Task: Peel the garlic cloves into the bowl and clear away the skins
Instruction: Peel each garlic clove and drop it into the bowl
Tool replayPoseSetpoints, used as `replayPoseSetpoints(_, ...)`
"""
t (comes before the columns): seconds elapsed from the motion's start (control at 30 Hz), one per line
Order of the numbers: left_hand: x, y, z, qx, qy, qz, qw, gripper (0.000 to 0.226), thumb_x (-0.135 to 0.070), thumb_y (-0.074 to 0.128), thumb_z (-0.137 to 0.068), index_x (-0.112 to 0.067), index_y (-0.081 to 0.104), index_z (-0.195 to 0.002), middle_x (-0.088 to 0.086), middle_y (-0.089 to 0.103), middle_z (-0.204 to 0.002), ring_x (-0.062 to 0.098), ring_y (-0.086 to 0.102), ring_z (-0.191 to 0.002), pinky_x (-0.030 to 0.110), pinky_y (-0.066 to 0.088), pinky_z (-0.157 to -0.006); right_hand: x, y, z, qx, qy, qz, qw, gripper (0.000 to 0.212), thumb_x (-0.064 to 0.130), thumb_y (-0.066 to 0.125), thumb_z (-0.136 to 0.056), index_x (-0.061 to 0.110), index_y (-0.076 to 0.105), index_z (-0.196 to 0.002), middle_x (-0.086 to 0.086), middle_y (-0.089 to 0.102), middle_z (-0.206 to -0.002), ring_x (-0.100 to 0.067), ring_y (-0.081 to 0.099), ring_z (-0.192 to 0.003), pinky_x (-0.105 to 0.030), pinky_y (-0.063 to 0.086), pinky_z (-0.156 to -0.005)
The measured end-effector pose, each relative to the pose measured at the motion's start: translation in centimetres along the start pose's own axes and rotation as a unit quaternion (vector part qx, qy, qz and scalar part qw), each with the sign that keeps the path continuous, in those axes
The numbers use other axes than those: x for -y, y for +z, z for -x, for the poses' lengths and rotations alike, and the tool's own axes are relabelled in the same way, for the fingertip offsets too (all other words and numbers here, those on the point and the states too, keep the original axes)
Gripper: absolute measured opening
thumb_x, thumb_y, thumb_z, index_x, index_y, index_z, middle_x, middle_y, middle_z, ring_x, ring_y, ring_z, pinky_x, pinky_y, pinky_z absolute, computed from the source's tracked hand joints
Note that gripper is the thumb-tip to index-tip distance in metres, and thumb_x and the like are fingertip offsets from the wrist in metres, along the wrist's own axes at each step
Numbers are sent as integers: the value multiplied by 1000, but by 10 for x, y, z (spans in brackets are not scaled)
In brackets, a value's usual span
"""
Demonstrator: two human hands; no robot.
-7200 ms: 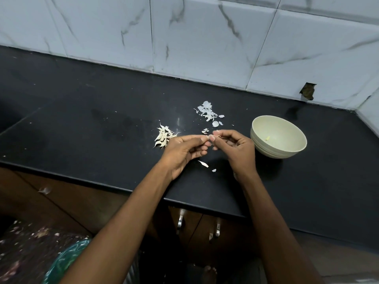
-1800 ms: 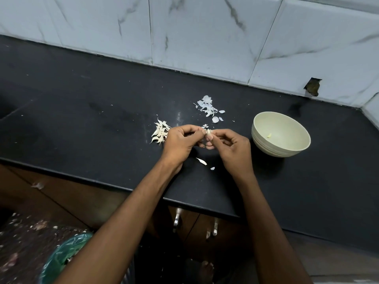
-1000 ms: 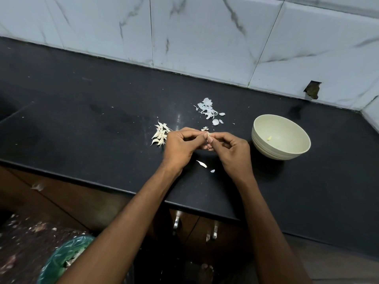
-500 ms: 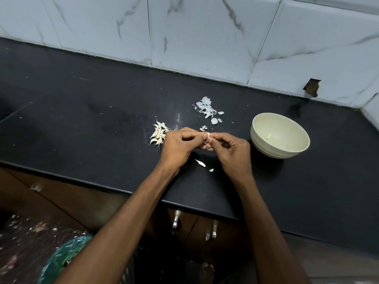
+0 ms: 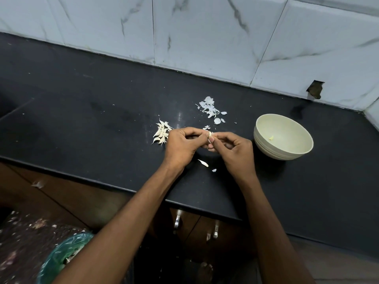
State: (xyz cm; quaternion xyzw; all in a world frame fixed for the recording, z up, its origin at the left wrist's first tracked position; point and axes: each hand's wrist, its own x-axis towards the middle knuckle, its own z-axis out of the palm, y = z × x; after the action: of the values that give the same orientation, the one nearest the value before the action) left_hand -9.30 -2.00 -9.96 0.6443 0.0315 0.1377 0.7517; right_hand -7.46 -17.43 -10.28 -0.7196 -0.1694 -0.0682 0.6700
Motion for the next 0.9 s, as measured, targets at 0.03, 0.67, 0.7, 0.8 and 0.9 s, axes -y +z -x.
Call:
replayPoseSetpoints(0.03, 0, 1, -1, 1, -5, 4, 1000, 8, 1, 75, -89, 5, 78, -95, 20, 77, -81, 24, 73, -68, 35, 63, -76, 1, 0, 0, 0, 8, -11, 1000, 12, 4, 73, -95, 0, 76, -106, -13, 79, -89, -32, 78, -86, -35, 63, -80)
replayPoseSetpoints(0.67, 7, 2, 1, 22, -9, 10, 1000, 9, 2, 68, -95, 8, 72, -98, 8, 74, -74, 11, 69, -64, 21, 55, -64, 1, 0, -5, 4, 55, 5, 998, 8, 9, 74, -95, 3, 77, -100, -7, 78, -82, -15, 71, -70, -27, 61, -68)
replayPoseSetpoints(0.7, 6, 2, 0, 27, -16, 26, 999, 10, 2, 67, -96, 10, 72, -99, 9, 73, -74, 11, 67, -64, 21, 55, -65, 1, 0, -5, 3, 61, -8, 998, 8, 8, 74, -95, 2, 77, -100, -10, 78, -82, -15, 70, -69, -28, 61, -67)
replayPoseSetpoints(0.8, 3, 2, -3, 39, -57, 99, 993, 9, 1, 67, -96, 6, 73, -94, 15, 71, -77, 15, 65, -66, 22, 55, -66, 3, -4, -7, 6, 88, -62, 994, 8, 8, 73, -96, 2, 77, -101, -16, 76, -84, -19, 68, -71, -28, 61, -68)
replayPoseSetpoints(0.9, 1, 2, -2, 50, -83, 144, 985, 9, -1, 67, -96, 3, 74, -92, 16, 71, -81, 17, 66, -72, 24, 56, -70, 4, -7, -7, 13, 106, -99, 989, 11, 8, 72, -96, 1, 76, -103, -25, 75, -90, -23, 68, -76, -28, 61, -71)
